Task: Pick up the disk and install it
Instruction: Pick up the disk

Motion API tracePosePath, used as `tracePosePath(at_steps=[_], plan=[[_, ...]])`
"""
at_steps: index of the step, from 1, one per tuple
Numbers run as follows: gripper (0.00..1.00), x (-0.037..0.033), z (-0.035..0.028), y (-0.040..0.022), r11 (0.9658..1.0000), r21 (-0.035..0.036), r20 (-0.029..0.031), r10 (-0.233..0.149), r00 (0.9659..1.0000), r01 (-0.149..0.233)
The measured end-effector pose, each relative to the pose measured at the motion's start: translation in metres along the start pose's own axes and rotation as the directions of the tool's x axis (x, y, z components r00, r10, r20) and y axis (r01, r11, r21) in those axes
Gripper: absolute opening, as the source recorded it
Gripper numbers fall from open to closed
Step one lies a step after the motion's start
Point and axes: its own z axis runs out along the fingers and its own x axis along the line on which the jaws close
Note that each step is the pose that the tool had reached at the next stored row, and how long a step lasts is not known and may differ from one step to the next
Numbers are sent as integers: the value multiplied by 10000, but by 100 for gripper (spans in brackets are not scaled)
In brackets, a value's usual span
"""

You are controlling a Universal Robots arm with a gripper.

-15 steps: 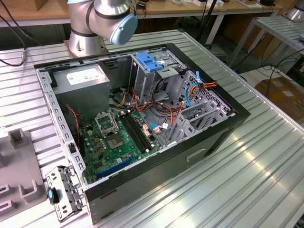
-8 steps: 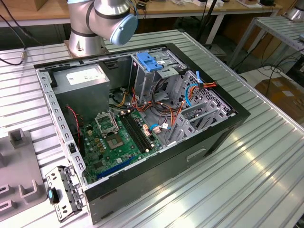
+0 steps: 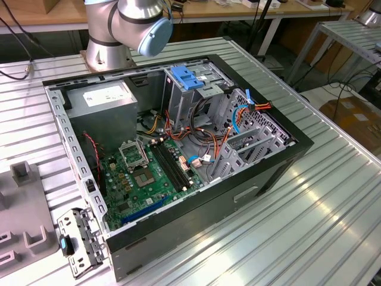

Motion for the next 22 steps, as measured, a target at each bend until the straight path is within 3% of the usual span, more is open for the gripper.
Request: tracePosePath(at_steps=[9, 17, 22], plan=[[37, 0, -25, 1, 10000, -14, 2, 0, 10000, 0], [37, 1, -95, 4, 10000, -13, 2, 0, 10000, 0], [37, 2, -175, 6, 10000, -12, 2, 0, 10000, 0]])
